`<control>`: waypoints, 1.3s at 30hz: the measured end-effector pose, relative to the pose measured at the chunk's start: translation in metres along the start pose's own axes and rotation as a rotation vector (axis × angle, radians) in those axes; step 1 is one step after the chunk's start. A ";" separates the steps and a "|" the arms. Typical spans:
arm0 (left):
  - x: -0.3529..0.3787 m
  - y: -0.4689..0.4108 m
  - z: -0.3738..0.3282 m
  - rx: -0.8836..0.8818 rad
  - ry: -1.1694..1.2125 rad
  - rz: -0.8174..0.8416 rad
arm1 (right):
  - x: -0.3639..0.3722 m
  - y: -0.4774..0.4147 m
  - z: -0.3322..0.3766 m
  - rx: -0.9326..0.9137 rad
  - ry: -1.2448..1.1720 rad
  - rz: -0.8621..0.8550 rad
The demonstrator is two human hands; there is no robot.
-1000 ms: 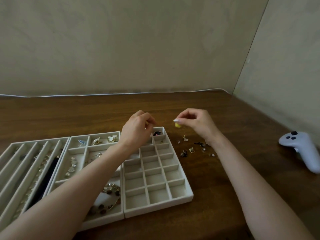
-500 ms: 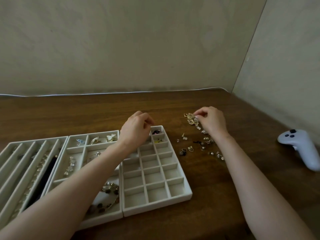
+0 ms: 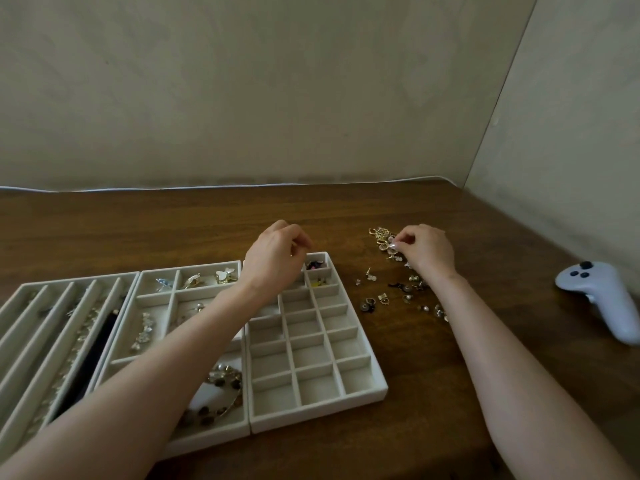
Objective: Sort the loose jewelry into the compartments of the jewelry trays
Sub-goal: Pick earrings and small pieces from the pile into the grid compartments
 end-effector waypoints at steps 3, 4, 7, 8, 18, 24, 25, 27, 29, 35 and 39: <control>-0.004 0.000 0.003 -0.027 -0.017 -0.027 | -0.017 0.003 0.010 -0.021 -0.120 -0.078; -0.006 -0.001 0.004 -0.041 -0.023 -0.038 | -0.023 0.006 0.016 -0.037 -0.192 -0.081; -0.011 -0.001 0.011 -0.103 -0.027 -0.068 | -0.027 0.028 0.050 -0.107 -0.420 0.047; -0.012 -0.001 0.013 -0.124 -0.023 -0.071 | -0.022 0.038 0.063 -0.128 -0.470 0.121; -0.014 -0.001 0.035 -0.292 0.035 -0.070 | 0.023 0.062 0.139 -0.343 -0.405 0.332; -0.014 -0.001 0.038 -0.293 0.049 -0.088 | 0.029 0.051 0.132 -0.345 -0.282 0.282; -0.014 -0.001 0.038 -0.289 0.056 -0.083 | 0.024 0.043 0.121 -0.310 -0.256 0.229; -0.012 -0.002 0.036 -0.276 0.065 -0.073 | 0.012 0.024 0.090 -0.206 -0.151 0.121; -0.011 -0.002 0.034 -0.255 0.069 -0.067 | 0.002 0.008 0.056 -0.093 -0.008 0.051; -0.009 -0.002 0.030 -0.211 0.089 -0.043 | 0.000 -0.004 0.014 0.079 0.090 0.125; -0.008 -0.002 0.028 -0.207 0.096 -0.035 | 0.001 -0.004 0.015 0.074 0.076 0.089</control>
Point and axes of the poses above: each hand's wrist, its own y-axis away from the middle knuckle, its own x-axis out of the palm, z = x × y, the point moved 7 cm from there along -y, towards the middle knuckle, and after that the axes turned 6 degrees about x, right-handed, at the moved point
